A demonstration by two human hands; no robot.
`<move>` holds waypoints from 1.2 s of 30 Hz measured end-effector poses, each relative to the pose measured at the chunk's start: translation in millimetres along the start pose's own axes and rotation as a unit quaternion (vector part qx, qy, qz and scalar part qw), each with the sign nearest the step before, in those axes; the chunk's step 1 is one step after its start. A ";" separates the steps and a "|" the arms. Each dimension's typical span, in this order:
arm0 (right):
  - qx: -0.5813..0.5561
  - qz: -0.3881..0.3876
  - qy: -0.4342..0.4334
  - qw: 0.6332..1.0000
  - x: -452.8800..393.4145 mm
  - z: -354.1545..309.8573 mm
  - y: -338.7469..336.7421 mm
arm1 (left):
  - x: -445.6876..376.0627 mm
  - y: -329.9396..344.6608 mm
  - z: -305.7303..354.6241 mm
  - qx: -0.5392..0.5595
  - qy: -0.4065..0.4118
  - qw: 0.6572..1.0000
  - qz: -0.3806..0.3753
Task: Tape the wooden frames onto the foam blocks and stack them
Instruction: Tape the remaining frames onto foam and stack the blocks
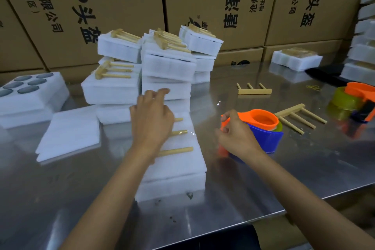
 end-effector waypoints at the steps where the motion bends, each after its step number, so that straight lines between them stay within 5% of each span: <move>1: -0.002 0.006 0.001 1.000 0.8 0.9 2.5 | 4.9 -9.9 -18.4 0.036 -0.028 0.999 0.004; 6: 0.056 0.005 0.006 0.998 4.5 2.9 26.9 | 48.5 -10.4 -101.6 0.143 -0.191 0.968 -0.082; 11: 0.100 0.037 -0.027 0.994 13.1 -2.5 41.0 | 93.1 24.1 -107.8 0.237 -0.230 0.930 -0.161; 17: 0.100 0.027 0.003 0.995 22.0 -0.6 47.9 | 98.8 20.8 -95.6 0.252 -0.189 0.943 -0.106; 20: 0.061 0.033 0.017 0.997 25.5 -5.9 41.5 | 94.0 4.1 -85.4 0.319 -0.188 0.929 -0.017; 24: -0.006 0.055 0.018 0.998 29.5 -24.9 28.5 | 77.2 -14.0 -74.7 0.470 -0.223 0.851 0.075; 27: -0.055 0.057 0.016 0.997 31.0 -36.6 23.4 | 67.6 -16.8 -70.3 0.523 -0.239 0.815 0.071; 31: -0.119 0.067 0.019 0.990 34.1 -37.9 21.8 | 76.2 -3.8 -57.1 0.668 -0.254 0.695 0.078; 36: -0.146 0.045 0.014 0.988 34.6 -35.6 28.0 | 94.8 18.2 -62.2 0.738 -0.289 0.607 0.052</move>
Point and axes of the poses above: each hand's wrist, its own x-axis away from the middle knuckle, its own y-axis out of the palm, z = x × y, the point moved 9 cm from there along -x, towards the middle knuckle, and after that the axes turned 15 degrees about y, right-handed, at the moved point
